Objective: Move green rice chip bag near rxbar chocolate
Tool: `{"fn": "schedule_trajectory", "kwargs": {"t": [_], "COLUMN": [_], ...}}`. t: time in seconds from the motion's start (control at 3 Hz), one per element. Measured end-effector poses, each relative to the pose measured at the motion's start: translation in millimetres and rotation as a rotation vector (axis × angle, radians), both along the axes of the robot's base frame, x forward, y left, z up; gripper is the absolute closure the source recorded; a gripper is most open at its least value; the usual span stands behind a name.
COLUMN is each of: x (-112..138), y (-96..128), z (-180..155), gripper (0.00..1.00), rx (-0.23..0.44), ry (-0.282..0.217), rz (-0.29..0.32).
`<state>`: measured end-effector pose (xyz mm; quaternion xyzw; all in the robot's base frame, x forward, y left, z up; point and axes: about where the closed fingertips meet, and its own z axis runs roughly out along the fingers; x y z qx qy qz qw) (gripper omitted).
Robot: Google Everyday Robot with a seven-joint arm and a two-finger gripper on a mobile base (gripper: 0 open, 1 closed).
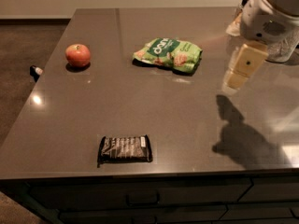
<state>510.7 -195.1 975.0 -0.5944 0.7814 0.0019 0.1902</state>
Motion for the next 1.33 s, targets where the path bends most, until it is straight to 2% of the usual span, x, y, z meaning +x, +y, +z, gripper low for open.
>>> {"fn": "schedule_trajectory", "kwargs": {"t": [0.33, 0.67, 1.33], "x": [51, 118, 180], "y": [11, 24, 47], "z": [-4, -24, -64], "gripper": [0.0, 0.0, 0.0], "rx": [0.06, 0.12, 0.152], "ry": [-0.01, -0.011, 0.014], "rz": [-0.037, -0.107, -0.155]}}
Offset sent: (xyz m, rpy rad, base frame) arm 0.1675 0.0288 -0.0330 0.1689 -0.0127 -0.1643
